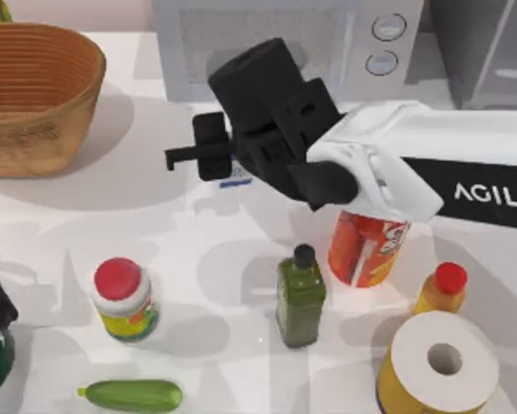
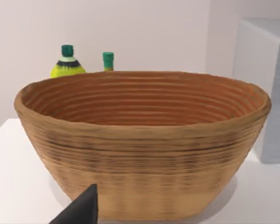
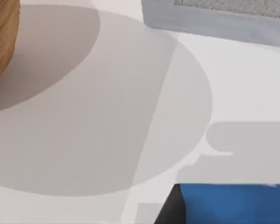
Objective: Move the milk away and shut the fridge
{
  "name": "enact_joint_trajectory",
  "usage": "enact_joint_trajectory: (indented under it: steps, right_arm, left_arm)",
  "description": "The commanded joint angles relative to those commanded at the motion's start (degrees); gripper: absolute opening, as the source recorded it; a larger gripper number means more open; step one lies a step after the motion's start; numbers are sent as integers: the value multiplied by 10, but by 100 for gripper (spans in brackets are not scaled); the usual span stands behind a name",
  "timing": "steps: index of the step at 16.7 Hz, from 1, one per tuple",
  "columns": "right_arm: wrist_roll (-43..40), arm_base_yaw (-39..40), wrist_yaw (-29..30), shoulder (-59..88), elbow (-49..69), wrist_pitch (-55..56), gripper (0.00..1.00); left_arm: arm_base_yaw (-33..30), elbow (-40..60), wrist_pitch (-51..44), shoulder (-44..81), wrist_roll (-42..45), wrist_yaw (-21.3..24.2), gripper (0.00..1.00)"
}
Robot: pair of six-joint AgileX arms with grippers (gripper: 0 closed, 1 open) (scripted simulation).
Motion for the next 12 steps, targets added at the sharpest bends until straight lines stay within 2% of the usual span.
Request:
enact_joint_trajectory:
  steps: [3,12]
  right_arm:
    - [-58,-79,-41,-60,-92,126,0]
    - [-210,-355,-147,-197,-442,597,0]
  left_arm:
    - [0,0,0,0,0,0,100]
    - [0,0,0,0,0,0,100]
